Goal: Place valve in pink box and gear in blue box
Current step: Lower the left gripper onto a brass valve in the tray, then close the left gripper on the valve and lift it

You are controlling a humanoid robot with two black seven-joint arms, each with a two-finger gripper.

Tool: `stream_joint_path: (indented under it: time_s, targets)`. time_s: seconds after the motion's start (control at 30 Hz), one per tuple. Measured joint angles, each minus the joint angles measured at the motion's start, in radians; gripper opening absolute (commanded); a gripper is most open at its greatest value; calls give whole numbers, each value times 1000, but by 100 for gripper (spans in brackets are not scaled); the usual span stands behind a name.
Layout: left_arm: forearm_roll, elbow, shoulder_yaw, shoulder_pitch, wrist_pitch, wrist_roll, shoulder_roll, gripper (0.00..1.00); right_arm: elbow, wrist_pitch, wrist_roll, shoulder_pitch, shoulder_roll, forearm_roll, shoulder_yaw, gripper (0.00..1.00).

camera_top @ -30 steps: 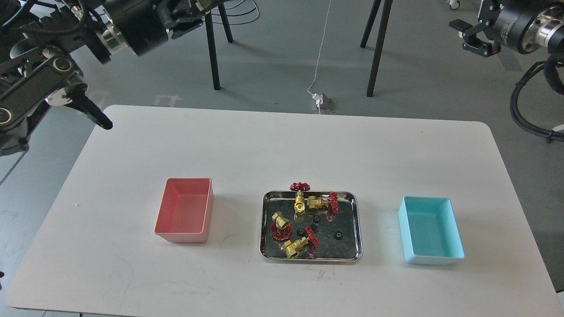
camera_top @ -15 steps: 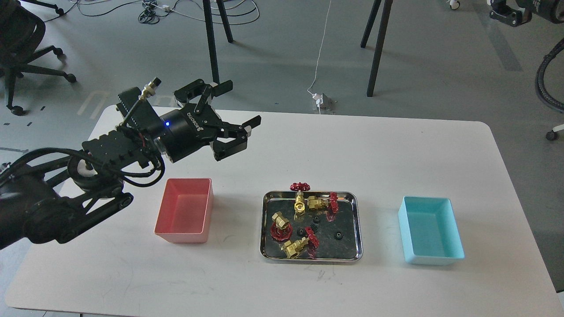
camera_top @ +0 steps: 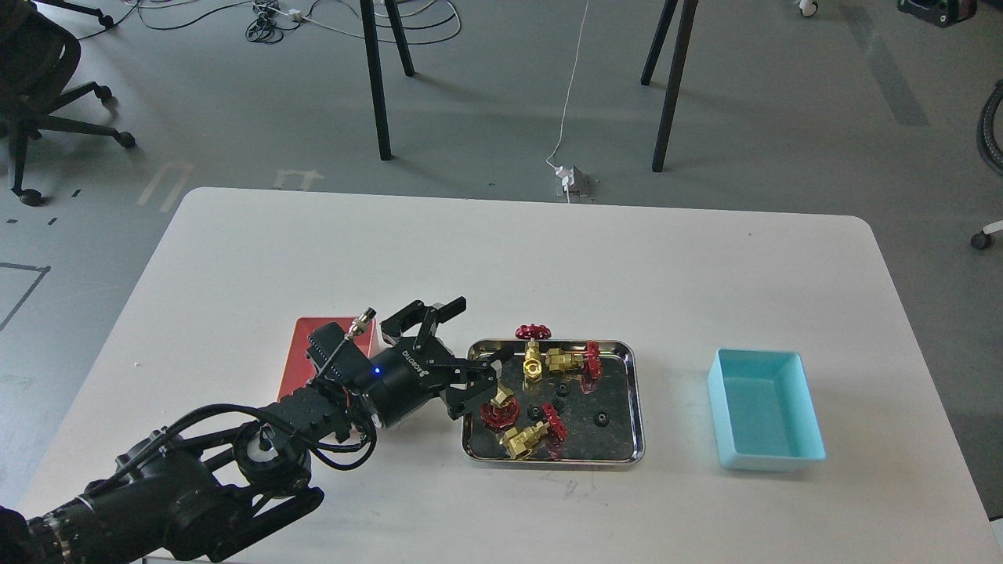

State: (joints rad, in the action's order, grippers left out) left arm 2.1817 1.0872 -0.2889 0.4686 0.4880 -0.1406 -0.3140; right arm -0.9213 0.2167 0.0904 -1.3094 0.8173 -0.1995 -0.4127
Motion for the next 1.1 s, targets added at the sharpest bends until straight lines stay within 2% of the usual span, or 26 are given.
stream_joint_path:
  time_s: [0.33, 0.7, 0.87, 1.0, 1.1]
  targets:
    - [0, -121, 13, -52, -5, -7, 114, 98, -1, 1, 2, -1, 0, 0, 3, 99]
    - [0, -222, 19, -65, -3, -15, 176, 98, -1, 0, 2, -4, 0, 0, 2, 99]
    - [0, -234, 25, -78, -3, -21, 178, 78, -1, 1, 2, -4, 0, 0, 2, 99]
    - [0, -237, 25, -79, -3, -35, 178, 70, 0, 1, 2, -4, 0, 0, 2, 99]
    - [0, -237, 25, -80, -5, -40, 181, 52, 1, 1, 2, -4, -1, 0, 2, 99]
